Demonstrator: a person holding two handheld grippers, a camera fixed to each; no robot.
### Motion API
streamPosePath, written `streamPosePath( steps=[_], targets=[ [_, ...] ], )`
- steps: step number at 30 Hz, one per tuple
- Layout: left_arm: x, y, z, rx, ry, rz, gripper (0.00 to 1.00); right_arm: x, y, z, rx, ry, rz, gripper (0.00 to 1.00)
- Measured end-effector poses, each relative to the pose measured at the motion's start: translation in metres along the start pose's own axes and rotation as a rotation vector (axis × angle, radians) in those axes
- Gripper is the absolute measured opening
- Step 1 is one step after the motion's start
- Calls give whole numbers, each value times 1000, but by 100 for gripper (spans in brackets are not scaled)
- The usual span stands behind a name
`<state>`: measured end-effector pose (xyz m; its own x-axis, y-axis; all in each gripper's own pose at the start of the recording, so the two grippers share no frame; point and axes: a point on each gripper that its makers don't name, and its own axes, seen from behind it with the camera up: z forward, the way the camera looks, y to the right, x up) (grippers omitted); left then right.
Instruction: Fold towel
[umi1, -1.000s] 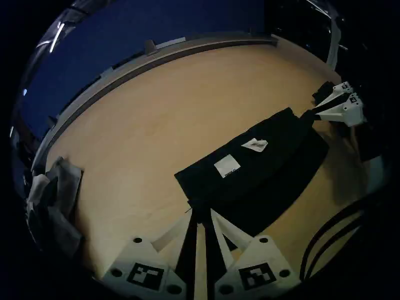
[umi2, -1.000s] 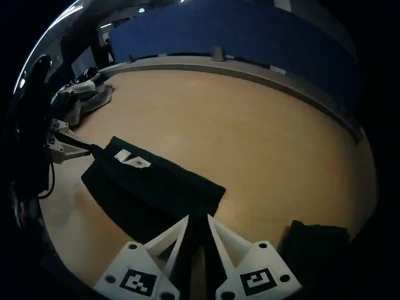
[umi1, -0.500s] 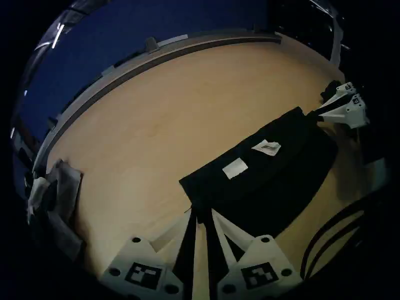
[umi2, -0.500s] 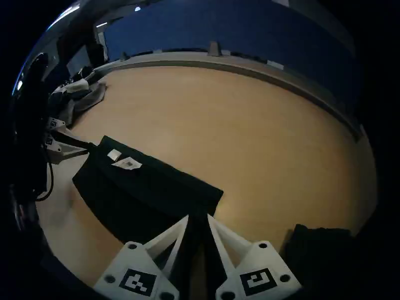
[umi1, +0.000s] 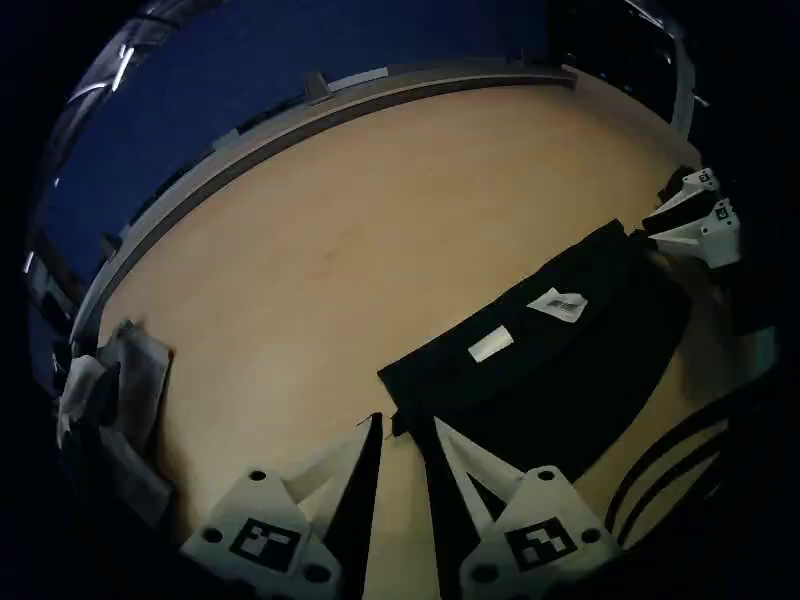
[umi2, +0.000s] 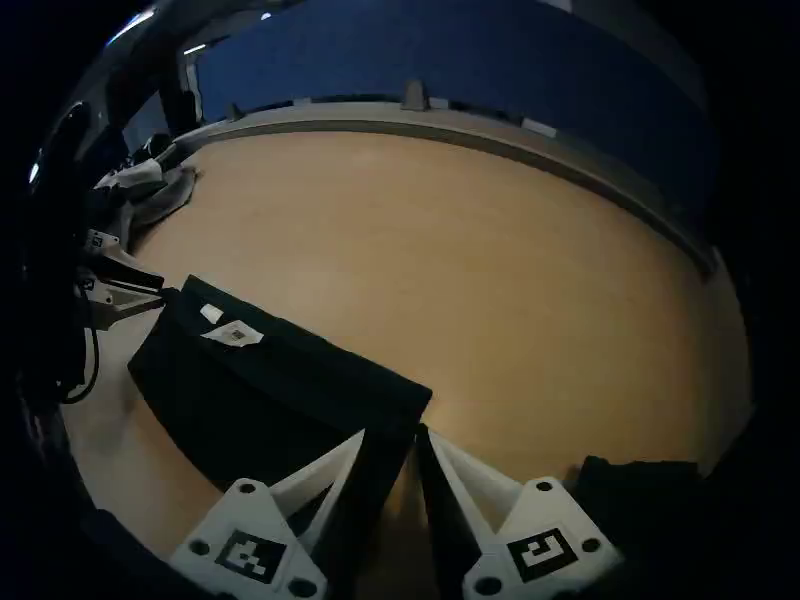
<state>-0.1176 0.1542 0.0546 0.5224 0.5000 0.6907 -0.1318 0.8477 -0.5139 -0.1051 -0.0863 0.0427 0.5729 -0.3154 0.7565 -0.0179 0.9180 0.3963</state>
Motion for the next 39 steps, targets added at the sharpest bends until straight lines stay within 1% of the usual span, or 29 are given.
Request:
streamPosePath(
  steps=[1, 6, 8, 10, 12, 14, 15, 17, 19, 24, 31, 39],
  targets=[
    [0, -1, 1, 3, 1, -2, 30, 0, 1, 0, -4, -1, -1, 36],
    [3, -11, 3, 29, 4, -11, 45, 3, 8, 2, -37, 3, -8, 52],
    [5, -15, 4, 40, 7, -16, 52, 5, 13, 3, -58, 10, -9, 63],
    [7, -20, 3, 53, 12, -23, 59, 7, 18, 2, -82, 18, -7, 79],
    [9, -25, 2, 68, 19, -31, 67, 10, 24, 1, -107, 28, -3, 92],
    [11, -30, 1, 79, 24, -38, 76, 14, 27, 0, -122, 41, 0, 100],
    [11, -32, 0, 82, 26, -41, 80, 15, 28, -1, -126, 47, 1, 100],
    [12, -35, -2, 85, 30, -47, 85, 18, 28, -3, -127, 57, 5, 100],
    [13, -37, -4, 87, 35, -53, 86, 21, 27, -5, -125, 65, 6, 100],
    [13, -39, -9, 85, 43, -70, 88, 22, 23, -9, -116, 72, 2, 100],
    [10, -36, -16, 74, 49, -77, 88, 18, 16, -14, -99, 72, -6, 100],
    [-6, -28, -29, 53, 47, -86, 88, 0, 1, -26, -54, 55, -9, 100]
  ],
)
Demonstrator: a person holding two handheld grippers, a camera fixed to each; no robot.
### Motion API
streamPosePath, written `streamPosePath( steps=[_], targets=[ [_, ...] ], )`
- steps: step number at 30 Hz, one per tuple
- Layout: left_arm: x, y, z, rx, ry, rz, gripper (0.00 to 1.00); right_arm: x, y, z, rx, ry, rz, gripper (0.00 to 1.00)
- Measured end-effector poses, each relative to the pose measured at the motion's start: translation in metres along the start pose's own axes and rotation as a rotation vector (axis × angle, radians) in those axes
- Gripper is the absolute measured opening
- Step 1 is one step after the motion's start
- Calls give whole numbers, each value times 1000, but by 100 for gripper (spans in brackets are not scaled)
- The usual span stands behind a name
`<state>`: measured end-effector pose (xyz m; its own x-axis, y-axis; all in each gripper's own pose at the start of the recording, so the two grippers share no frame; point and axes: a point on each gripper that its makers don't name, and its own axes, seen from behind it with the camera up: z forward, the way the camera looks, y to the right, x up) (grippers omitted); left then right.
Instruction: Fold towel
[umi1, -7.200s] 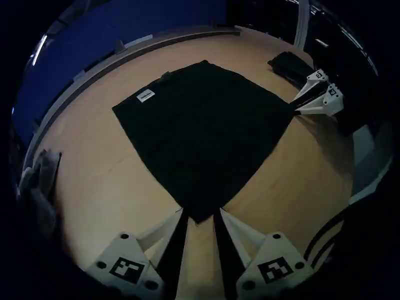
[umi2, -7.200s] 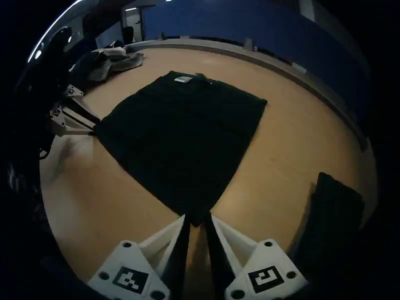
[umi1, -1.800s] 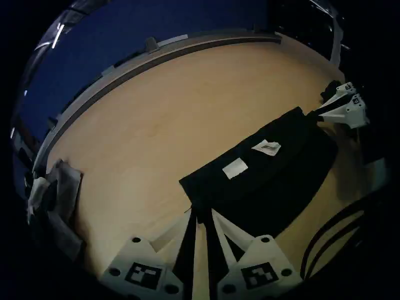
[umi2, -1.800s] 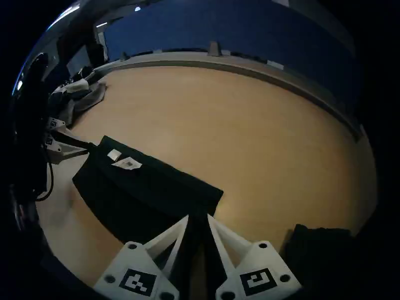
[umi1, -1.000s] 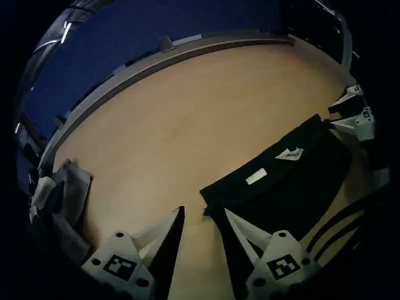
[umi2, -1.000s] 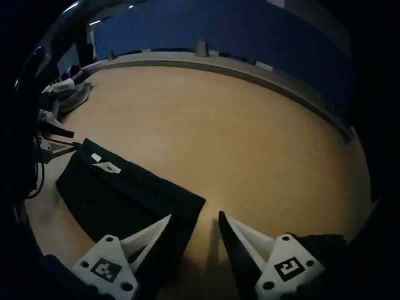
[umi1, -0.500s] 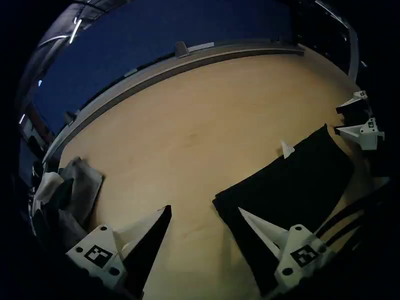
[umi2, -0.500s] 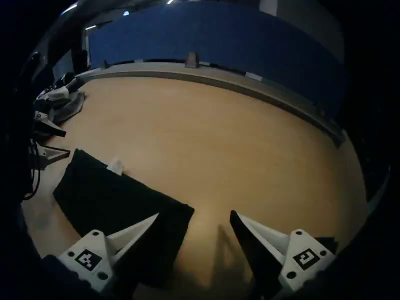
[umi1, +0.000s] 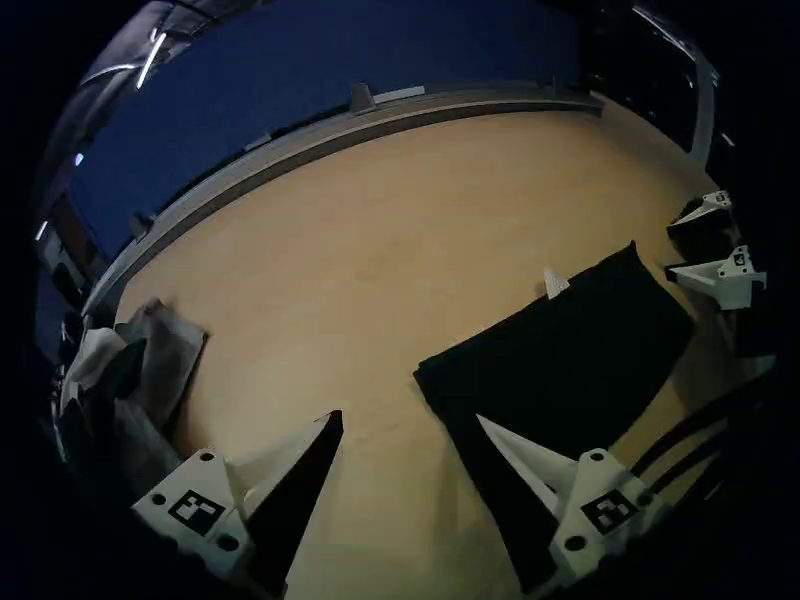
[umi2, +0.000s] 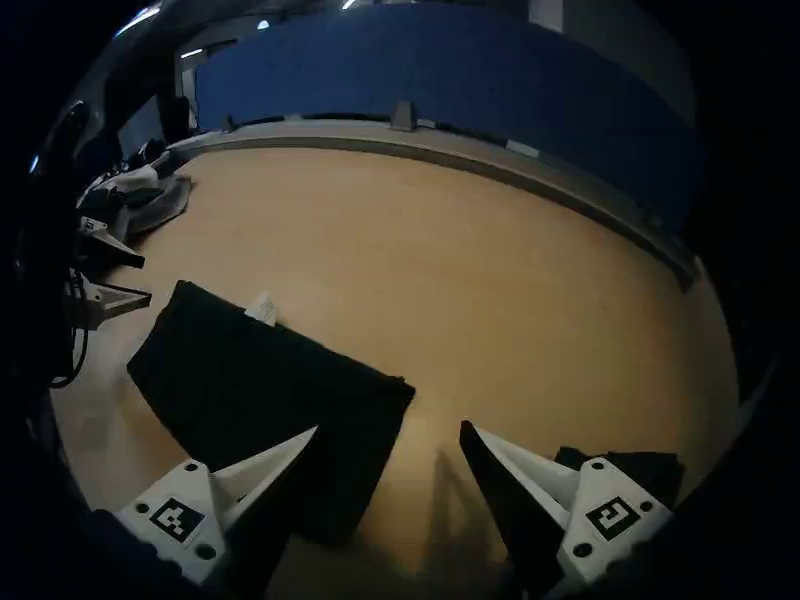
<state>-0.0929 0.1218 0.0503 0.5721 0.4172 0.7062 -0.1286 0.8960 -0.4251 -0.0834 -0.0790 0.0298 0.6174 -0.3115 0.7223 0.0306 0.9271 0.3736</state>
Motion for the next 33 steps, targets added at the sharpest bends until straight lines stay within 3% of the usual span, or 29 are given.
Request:
streamPosePath(
  steps=[12, 21, 29, 33],
  targets=[
    [-43, 20, -39, -31, 3, -74, 88, -42, -27, -25, 103, -26, -28, 100],
    [-71, 32, -53, -37, -11, -117, 88, -62, -37, -36, 141, -46, -73, 100],
    [-68, 27, -59, -14, 4, -135, 88, -65, -40, -33, 154, -57, -81, 99],
    [-67, 18, -64, 26, 18, -157, 88, -69, -43, -31, 164, -74, -87, 89]
  ],
)
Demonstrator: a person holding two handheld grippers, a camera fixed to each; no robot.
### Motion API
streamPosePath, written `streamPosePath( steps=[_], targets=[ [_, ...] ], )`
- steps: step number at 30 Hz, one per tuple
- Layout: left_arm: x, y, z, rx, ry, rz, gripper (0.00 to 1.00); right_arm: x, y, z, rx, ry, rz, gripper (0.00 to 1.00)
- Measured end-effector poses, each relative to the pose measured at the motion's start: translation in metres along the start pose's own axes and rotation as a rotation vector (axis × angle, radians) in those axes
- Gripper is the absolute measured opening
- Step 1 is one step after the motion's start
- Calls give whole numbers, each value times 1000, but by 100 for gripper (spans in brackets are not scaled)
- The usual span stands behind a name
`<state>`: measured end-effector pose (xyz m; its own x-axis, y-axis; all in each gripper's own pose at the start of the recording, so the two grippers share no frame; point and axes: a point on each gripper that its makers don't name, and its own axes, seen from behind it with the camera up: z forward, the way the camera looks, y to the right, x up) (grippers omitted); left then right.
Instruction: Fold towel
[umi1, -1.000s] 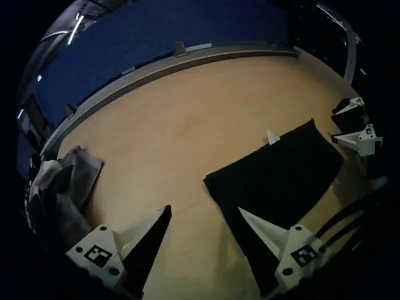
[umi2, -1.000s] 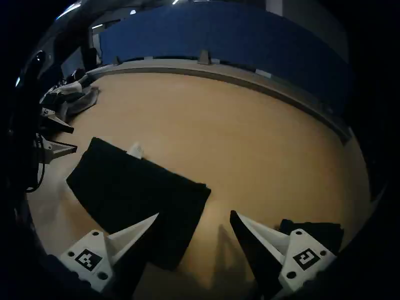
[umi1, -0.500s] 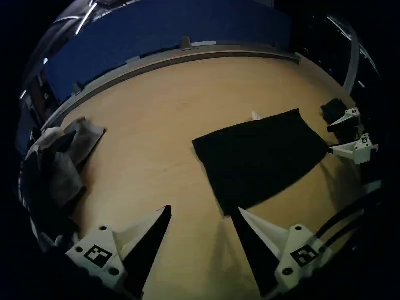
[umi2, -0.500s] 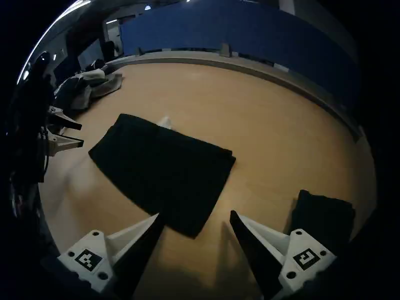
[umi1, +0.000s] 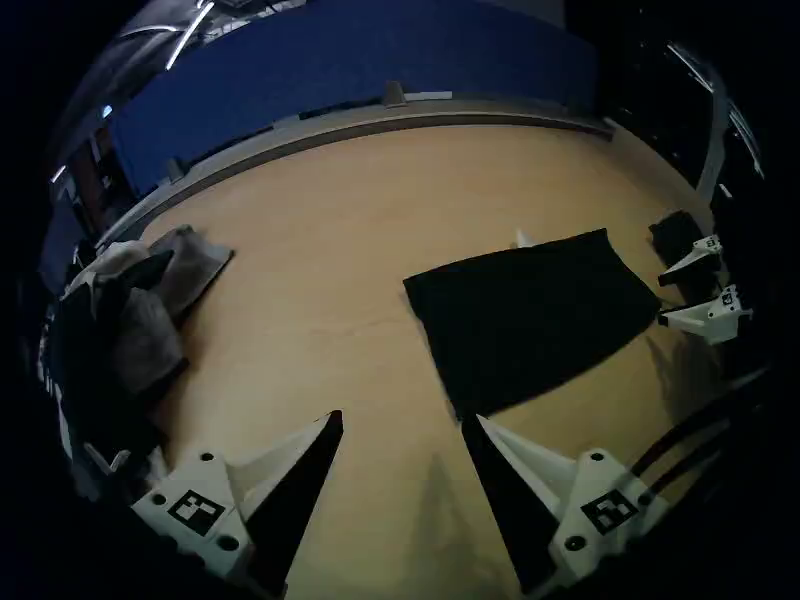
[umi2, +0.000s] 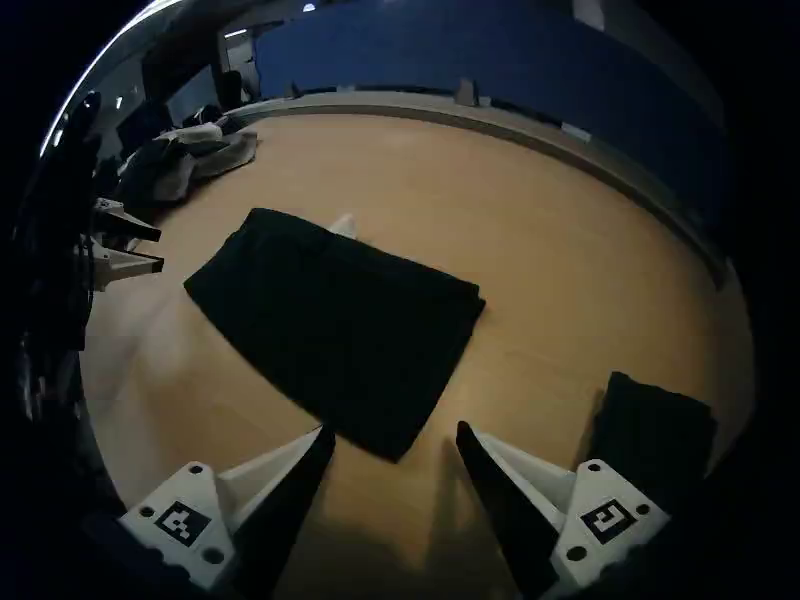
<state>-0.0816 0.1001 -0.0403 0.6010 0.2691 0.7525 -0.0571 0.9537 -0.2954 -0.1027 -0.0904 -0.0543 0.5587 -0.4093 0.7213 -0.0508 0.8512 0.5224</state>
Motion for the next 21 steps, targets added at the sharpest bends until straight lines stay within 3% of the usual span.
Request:
streamPosePath(
  steps=[2, 8, 10, 15, 21],
  targets=[
    [1, -6, -2, 27, 9, -12, 88, -3, -2, 1, 9, -12, -2, 83],
    [-2, -19, -10, 98, 34, -91, 88, -6, -5, 6, 19, -23, -4, 82],
    [-6, -21, -12, 112, 39, -125, 88, -6, -6, 7, 20, -25, -3, 68],
    [-17, -31, -17, 141, 48, -183, 88, -6, -6, 10, 22, -31, -3, 58],
    [-26, -45, -26, 174, 58, -215, 88, -9, -6, 11, 30, -45, 3, 40]
  ],
)
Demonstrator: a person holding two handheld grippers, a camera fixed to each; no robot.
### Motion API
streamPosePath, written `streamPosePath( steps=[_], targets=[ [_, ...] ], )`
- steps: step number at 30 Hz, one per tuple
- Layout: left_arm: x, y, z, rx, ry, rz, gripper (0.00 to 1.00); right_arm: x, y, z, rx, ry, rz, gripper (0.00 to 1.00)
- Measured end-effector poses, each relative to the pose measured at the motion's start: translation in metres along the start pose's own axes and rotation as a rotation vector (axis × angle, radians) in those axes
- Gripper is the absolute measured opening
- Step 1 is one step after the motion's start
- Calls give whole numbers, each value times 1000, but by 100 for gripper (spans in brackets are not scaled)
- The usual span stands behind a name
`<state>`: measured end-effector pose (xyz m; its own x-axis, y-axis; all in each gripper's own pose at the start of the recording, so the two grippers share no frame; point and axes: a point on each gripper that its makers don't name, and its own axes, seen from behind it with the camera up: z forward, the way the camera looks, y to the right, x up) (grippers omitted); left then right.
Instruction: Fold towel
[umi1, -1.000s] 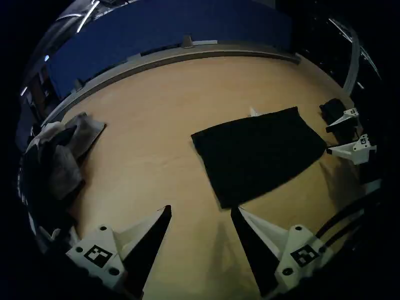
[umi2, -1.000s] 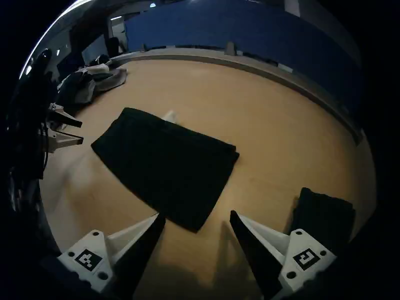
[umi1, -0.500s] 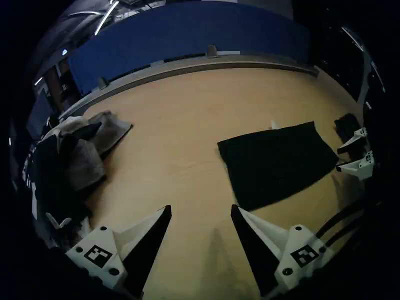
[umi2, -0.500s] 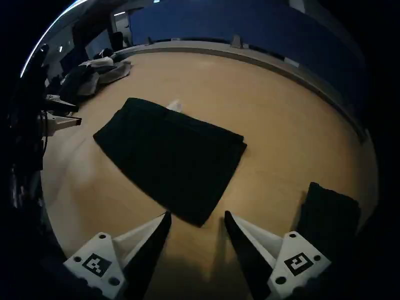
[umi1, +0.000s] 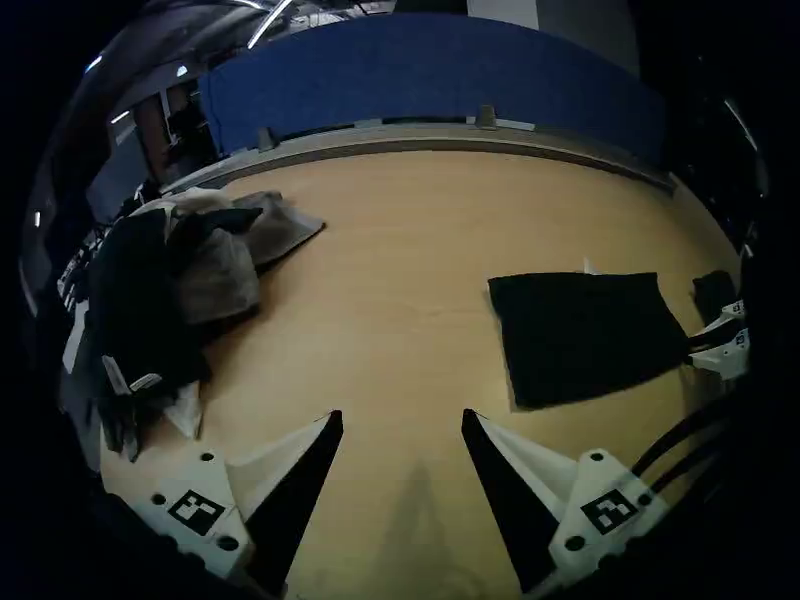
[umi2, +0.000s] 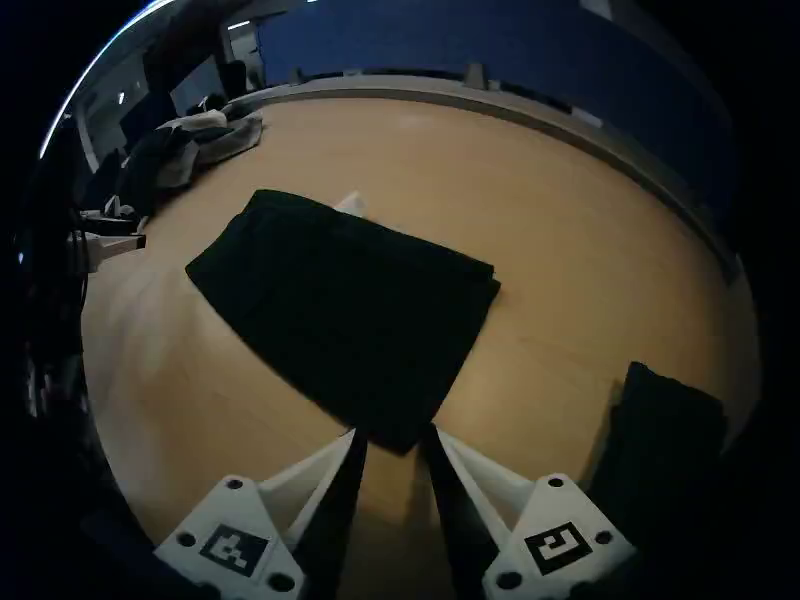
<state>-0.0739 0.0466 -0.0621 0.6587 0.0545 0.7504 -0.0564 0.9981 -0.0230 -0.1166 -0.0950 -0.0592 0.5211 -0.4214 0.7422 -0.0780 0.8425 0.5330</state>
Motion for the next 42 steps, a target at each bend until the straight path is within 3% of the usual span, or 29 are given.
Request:
streamPosePath(
  steps=[3, 7, 12, 27, 35, 42],
  targets=[
    [-1, -6, -3, 5, 5, -16, 88, -3, 1, 0, 3, -15, 4, 33],
    [-2, -15, -7, 21, 9, -20, 88, -7, 3, 1, -1, -29, 7, 14],
    [-5, -24, -12, 34, 11, -28, 88, -8, 2, 2, 8, -27, 23, 5],
    [-15, -31, -15, 41, 5, -34, 88, 8, -1, -8, 5, 7, 10, 3],
    [-14, -43, -20, 53, 16, -54, 88, 47, -13, -17, 21, 65, -26, 3],
    [-17, -57, -29, 65, 27, -79, 88, 95, -32, -19, 41, 114, -95, 3]
  ],
)
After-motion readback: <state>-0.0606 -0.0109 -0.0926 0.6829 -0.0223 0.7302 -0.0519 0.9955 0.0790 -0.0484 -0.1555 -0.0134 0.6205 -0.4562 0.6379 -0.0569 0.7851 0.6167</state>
